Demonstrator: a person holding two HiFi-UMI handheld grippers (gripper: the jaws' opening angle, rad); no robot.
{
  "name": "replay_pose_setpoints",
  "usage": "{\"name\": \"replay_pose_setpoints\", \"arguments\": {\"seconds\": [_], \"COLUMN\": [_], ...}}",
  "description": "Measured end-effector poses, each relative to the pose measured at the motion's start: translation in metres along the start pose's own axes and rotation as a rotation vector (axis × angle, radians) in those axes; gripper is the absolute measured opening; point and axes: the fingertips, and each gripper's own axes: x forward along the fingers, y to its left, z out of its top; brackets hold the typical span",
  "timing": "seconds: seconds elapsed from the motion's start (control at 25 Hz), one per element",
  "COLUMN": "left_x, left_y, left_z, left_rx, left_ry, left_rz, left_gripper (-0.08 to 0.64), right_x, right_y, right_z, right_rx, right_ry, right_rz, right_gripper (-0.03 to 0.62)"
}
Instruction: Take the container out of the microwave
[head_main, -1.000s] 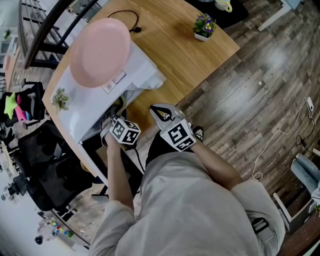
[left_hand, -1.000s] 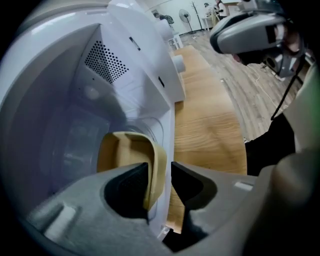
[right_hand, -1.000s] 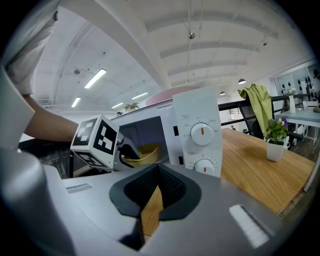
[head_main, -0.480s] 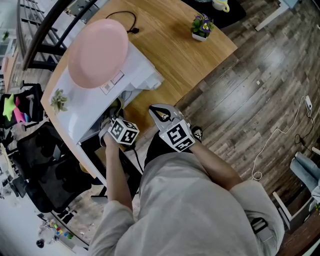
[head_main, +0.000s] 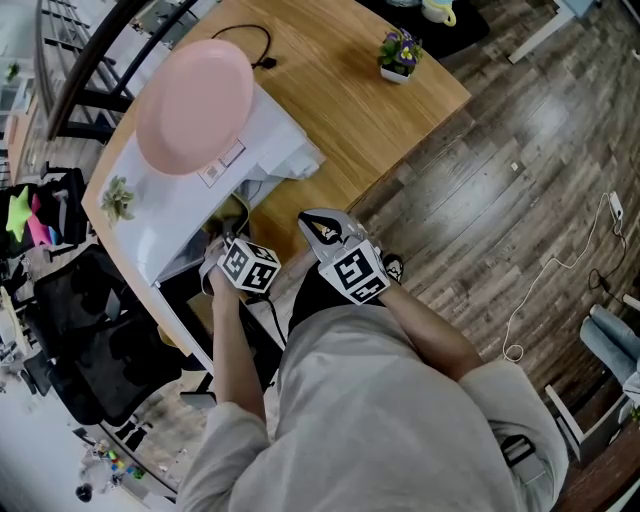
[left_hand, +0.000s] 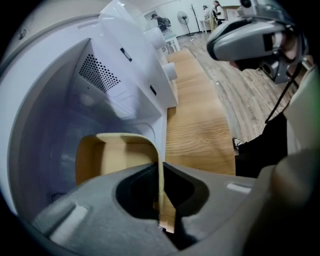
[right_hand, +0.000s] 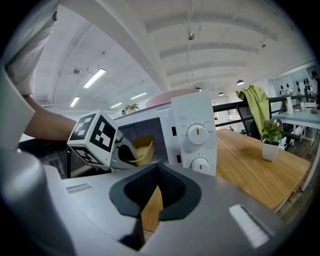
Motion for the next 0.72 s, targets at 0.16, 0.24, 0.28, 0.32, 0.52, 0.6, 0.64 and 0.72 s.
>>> {"name": "replay_pose_setpoints", "arguments": {"seconds": [0.16, 0.24, 0.28, 0.32, 0.52, 0.6, 0.64, 0.72], "left_x": [-0.006, -0.008, -0.008, -0.009, -0.016, -0.02, -0.021, -0.025], "left_y": [-0.003, -0.005, -0.006, -0.007, -0.013, -0.015, -0.015, -0.016], "left_z": [0.005, 0.008, 0.009, 0.011, 0.019, 0.023, 0.025, 0.028], "left_rx": [-0.005, -0.007, -0.008, -0.011, -0.051, -0.071, -0.079, -0.097], "left_ry": [-0.013, -0.023, -0.027, -0.031, -0.06, -0.075, -0.082, -0.096], "left_rz": [-0.004, -0.007, -0.008, -0.008, -0.02, -0.026, -0.029, -0.034], "left_gripper": [0.008, 0.008, 0.008, 0.008, 0.008, 0.008, 0.008, 0.008], "right_x": [-0.005, -0.007, -0.008, -0.009, -0.015, -0.017, -0.018, -0.021], "right_y": [-0.001, -0.002, -0.002, -0.002, -0.003, -0.005, -0.005, -0.007], "right_z": [0.0, 0.0, -0.001, -0.001, -0.001, -0.002, -0.002, -0.002], "right_rx": [-0.003, -0.006, -0.007, -0.008, -0.009, -0.009, -0.009, -0.008], "right_ry": [-0.003, -0.004, -0.004, -0.006, -0.005, -0.002, -0.001, -0.001], "right_rz": [-0.003, -0.004, -0.005, -0.005, -0.005, -0.006, -0.007, -0.009], "right_gripper": [0.011, 0.011, 0.011, 0.011, 0.011, 0.011, 0.011, 0.011]}}
